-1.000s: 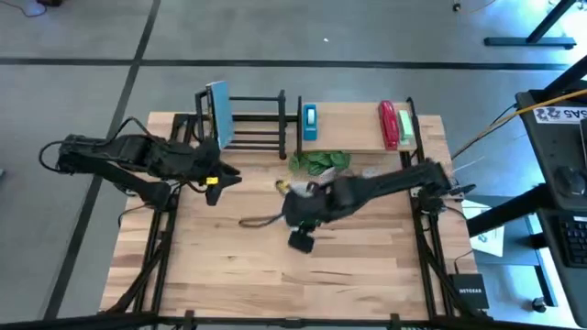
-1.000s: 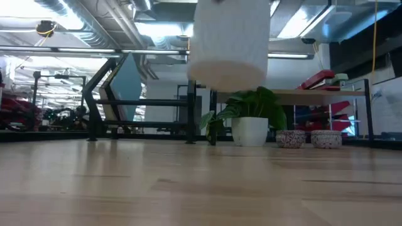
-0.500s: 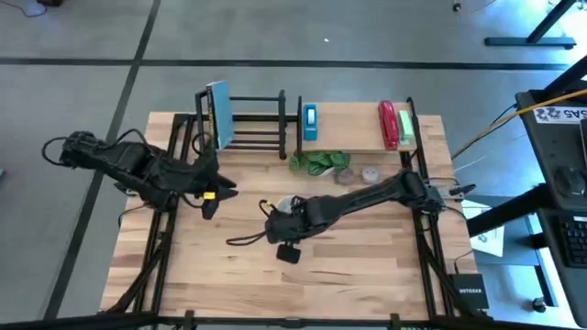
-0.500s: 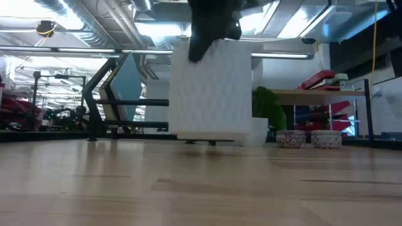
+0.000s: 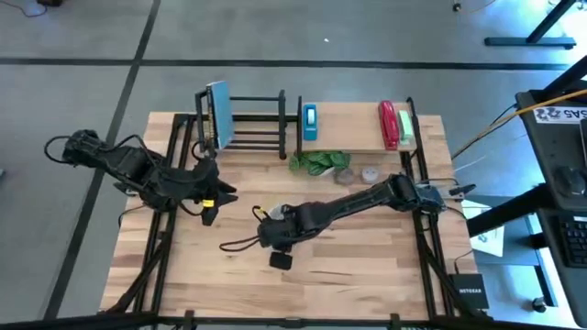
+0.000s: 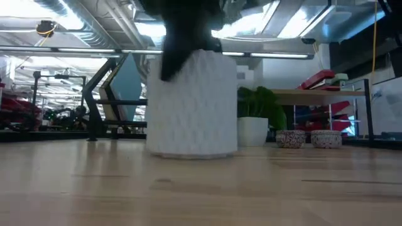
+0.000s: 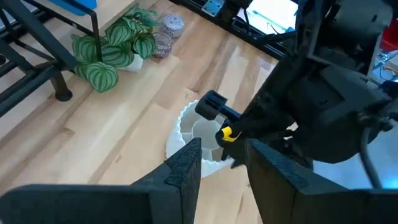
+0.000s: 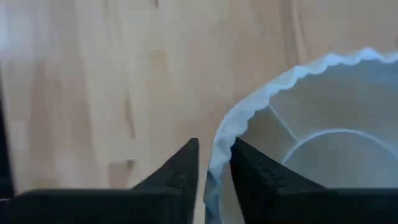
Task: Stock shelves
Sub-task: Remove the white pencil holder from the shelf, then remove the red stapler from the shelf
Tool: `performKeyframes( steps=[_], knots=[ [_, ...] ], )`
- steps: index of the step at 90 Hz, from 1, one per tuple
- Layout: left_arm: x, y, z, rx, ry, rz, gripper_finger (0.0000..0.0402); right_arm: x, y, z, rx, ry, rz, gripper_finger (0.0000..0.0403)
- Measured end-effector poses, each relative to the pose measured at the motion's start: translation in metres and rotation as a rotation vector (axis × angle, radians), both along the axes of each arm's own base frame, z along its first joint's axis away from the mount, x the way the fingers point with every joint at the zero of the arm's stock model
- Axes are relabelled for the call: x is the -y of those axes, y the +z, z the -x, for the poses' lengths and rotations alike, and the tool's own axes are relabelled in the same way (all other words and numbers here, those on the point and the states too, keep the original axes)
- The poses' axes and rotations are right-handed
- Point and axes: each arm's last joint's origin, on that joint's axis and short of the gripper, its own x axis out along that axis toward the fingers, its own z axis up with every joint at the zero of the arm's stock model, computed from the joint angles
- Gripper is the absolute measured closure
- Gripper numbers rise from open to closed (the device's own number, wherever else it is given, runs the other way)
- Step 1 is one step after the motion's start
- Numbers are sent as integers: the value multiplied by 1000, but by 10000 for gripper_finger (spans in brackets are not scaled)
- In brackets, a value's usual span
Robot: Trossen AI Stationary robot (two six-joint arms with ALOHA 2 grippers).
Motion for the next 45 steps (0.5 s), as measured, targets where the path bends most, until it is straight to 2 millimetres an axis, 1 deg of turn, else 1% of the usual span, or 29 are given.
performKeyframes(
  steps=[7, 17, 25, 29, 34, 45],
  knots=[
    [0, 0, 0, -1, -4, -6, 295, 2, 10, 1, 31, 1, -22, 263],
    [0, 0, 0, -4, -8, -13, 295, 10, 29, 5, 62, -3, -45, 197],
    [0, 0, 0, -5, -9, -15, 295, 17, 47, 12, 82, -10, -51, 157],
    [0, 0, 0, -5, -9, -16, 295, 19, 57, 17, 96, -4, -43, 144],
    [0, 0, 0, -5, -9, -16, 295, 22, 75, 26, 131, 2, -36, 135],
    [0, -1, 0, -6, -9, -16, 295, 29, 114, 50, 206, -1, 3, 133]
  ],
)
